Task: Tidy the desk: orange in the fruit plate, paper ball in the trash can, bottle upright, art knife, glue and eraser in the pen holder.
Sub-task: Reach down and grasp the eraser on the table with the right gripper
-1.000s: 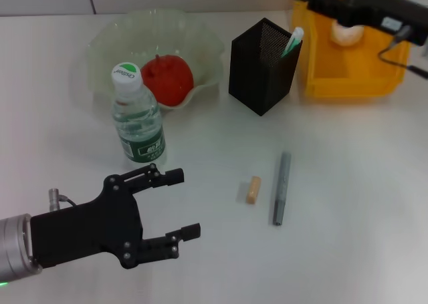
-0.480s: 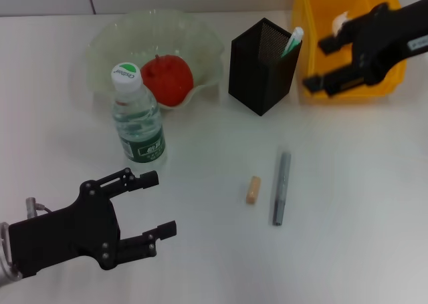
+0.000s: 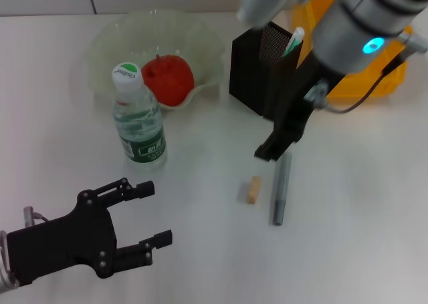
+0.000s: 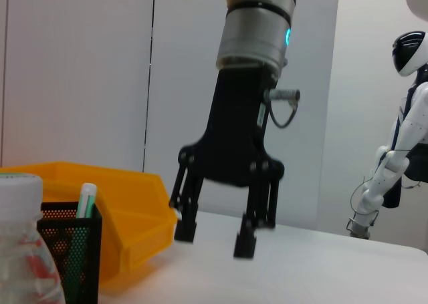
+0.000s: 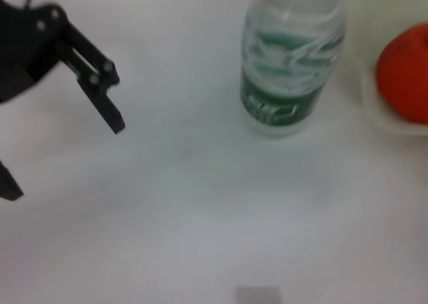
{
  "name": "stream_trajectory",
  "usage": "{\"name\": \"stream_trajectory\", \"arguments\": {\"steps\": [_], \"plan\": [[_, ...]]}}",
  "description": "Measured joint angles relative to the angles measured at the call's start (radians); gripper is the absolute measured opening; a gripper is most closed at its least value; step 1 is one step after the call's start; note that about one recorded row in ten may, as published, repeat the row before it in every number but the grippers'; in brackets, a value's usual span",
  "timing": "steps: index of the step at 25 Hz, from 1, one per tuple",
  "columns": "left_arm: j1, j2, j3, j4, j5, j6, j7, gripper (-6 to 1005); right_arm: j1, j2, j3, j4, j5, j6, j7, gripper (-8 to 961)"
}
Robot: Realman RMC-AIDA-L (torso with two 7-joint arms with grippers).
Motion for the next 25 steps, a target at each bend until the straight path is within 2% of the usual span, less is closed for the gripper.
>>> {"name": "stream_trajectory", "arguments": {"steps": [5, 8, 18, 25], "plan": [[0.002, 0.000, 0.000, -0.001, 0.003, -0.003, 0.003, 782, 0.025, 0.003, -0.167, 0.080, 0.005, 0.064, 0.065, 694], [0.002, 0.000, 0.000, -0.001, 0.005, -0.003, 0.006, 782, 0.025, 0.003, -0.226, 0.125, 0.026, 0.101, 0.086, 691], [-0.003, -0.004, 0.000, -0.001, 0.016, -0.007, 0.008, 782, 0.014, 0.004, -0.374, 0.183, 0.065, 0.226, 0.160, 680], [-0.005, -0.006, 0.000, -0.002, 0.016, -0.012, 0.010, 782, 0.022, 0.004, -0.409, 0.239, 0.070, 0.298, 0.189, 673]]}}
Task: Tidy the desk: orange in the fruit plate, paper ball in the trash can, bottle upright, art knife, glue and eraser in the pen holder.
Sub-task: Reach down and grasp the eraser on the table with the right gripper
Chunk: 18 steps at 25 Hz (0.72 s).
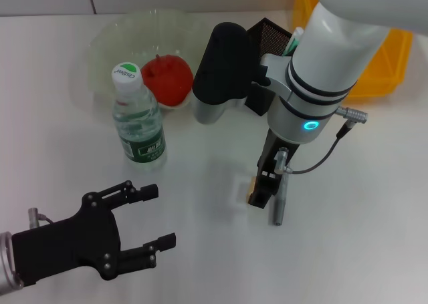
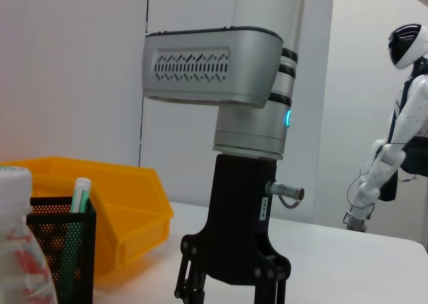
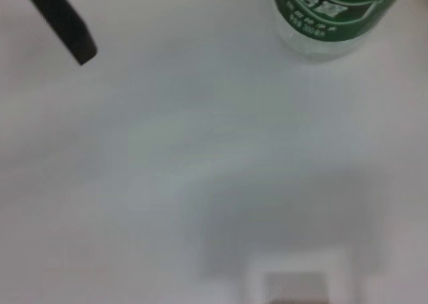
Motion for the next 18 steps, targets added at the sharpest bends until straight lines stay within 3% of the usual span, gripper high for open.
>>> {"name": "stream_trajectory", "arguments": {"steps": [18], "plan": [[-0.004, -0.001, 0.002, 0.000, 0.000, -0.004, 0.000, 783, 0.010, 0.000, -0.061, 0.097, 0.087, 0.108, 0.000, 654]]}}
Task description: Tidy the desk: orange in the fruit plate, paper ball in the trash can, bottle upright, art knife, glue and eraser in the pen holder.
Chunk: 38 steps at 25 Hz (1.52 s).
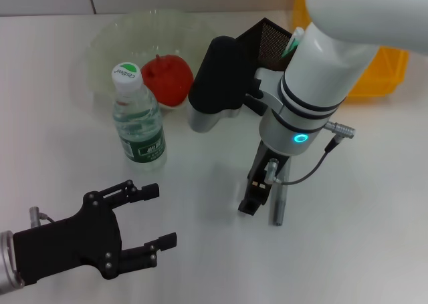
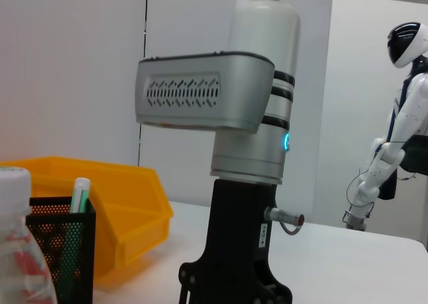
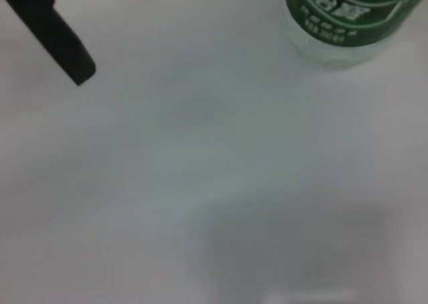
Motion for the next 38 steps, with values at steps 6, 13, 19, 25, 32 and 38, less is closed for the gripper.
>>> {"name": "stream_trajectory", "arguments": {"steps": [6, 13, 19, 25, 32, 38], "plan": [[0.000, -0.001, -0.001, 0.000, 0.001, -0.006, 0.001, 783, 0.004, 0.000, -0.004, 0.017, 0.002, 0.003, 0.000, 548], [0.000, -0.002, -0.001, 0.000, 0.001, -0.013, 0.002, 783, -0.005, -0.003, 0.015, -0.011, -0.010, -0.009, 0.021, 419], [0.000, -0.003, -0.003, 0.002, 0.002, -0.009, 0.002, 783, -0.047, -0.009, 0.257, -0.191, -0.160, -0.103, 0.023, 421], [-0.002, -0.003, -0.002, 0.004, 0.001, -0.004, 0.002, 783, -0.058, -0.012, 0.534, -0.393, -0.329, -0.138, 0.020, 446], [-0.007, -0.006, -0.002, 0.007, 0.001, -0.004, 0.001, 783, -0.028, -0.015, 0.625, -0.281, -0.389, -0.018, -0.016, 476], [-0.012, -0.007, 0.003, 0.004, 0.001, -0.005, 0.001, 783, -0.004, -0.010, 0.614, -0.134, -0.386, 0.075, -0.022, 502]]}}
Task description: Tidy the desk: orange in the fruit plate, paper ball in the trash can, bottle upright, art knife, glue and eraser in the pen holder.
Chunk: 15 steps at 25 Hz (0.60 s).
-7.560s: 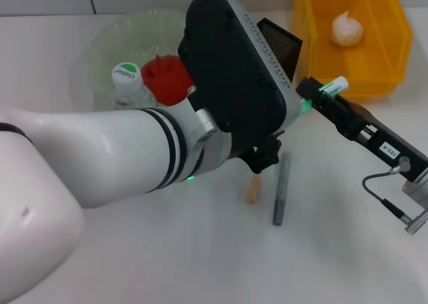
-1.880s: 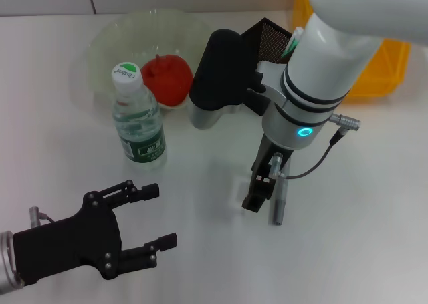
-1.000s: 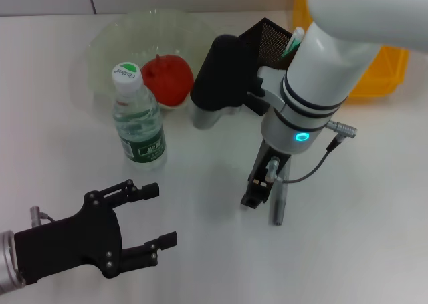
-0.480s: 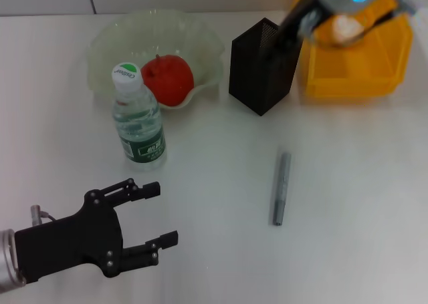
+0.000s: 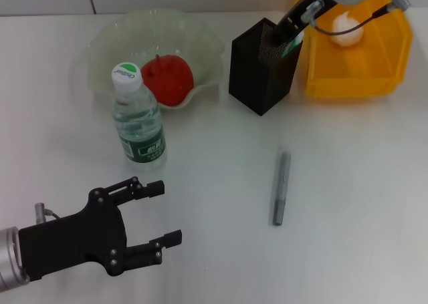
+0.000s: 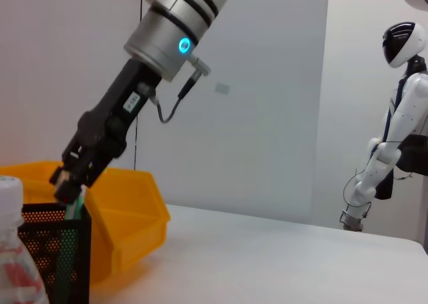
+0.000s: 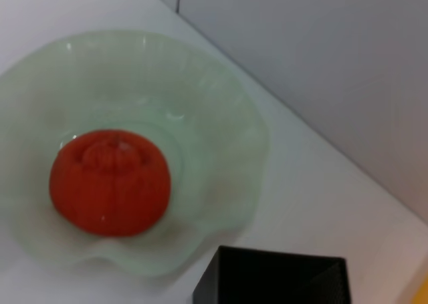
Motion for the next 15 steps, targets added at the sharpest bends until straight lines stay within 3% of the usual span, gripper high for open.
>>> {"name": "stream_trajectory", "arguments": {"steps": [10, 12, 13, 15], "plan": [[-0.003, 0.000, 0.004, -0.002, 0.000, 0.001, 0.000, 783, -0.007, 0.001, 0.003, -0.077, 0.000, -0.063, 0.035, 561], [-0.003, 0.001, 0.004, -0.001, 0.000, 0.002, 0.000, 783, -0.023, 0.001, -0.001, -0.208, 0.013, -0.218, 0.074, 604], [-0.003, 0.001, 0.004, -0.001, 0.000, 0.002, 0.000, 783, -0.023, 0.001, -0.001, -0.208, 0.013, -0.218, 0.074, 626], [-0.003, 0.001, 0.005, 0.002, 0.000, 0.002, -0.002, 782, -0.026, 0.003, -0.005, -0.279, 0.022, -0.363, 0.125, 647]]}}
